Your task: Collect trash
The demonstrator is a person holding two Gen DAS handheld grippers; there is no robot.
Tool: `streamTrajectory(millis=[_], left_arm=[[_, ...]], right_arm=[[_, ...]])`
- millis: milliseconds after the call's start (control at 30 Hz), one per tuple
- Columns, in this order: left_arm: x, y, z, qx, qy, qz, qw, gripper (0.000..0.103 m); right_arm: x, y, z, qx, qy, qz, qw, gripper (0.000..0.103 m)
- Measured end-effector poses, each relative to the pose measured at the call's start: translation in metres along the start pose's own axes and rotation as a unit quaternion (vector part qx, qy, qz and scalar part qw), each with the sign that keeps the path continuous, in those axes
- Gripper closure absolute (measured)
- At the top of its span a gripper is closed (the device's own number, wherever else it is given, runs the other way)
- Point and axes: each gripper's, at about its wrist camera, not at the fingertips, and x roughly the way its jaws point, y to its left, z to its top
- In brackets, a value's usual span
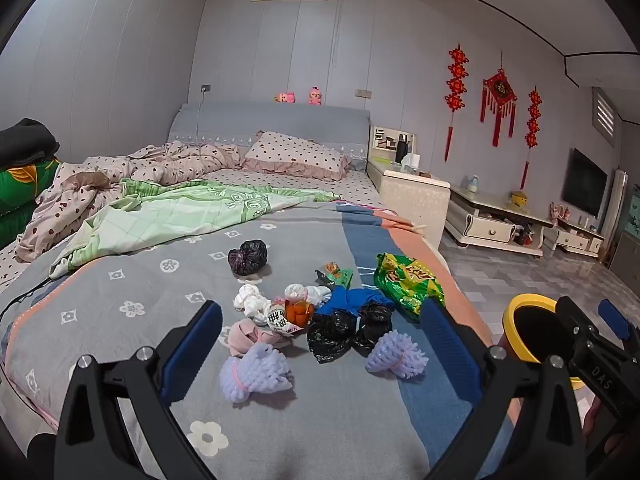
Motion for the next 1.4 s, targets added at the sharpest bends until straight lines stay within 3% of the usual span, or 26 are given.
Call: streamTrajectory(millis=[1400], left_arm=[[0.0012, 0.0007, 0.0004, -0.002, 0.004, 0.000, 1.0000, 0.007]], right_arm=[[0.0020, -0.0004, 0.0001, 0.002, 0.006, 0.000, 1.000, 0.008]])
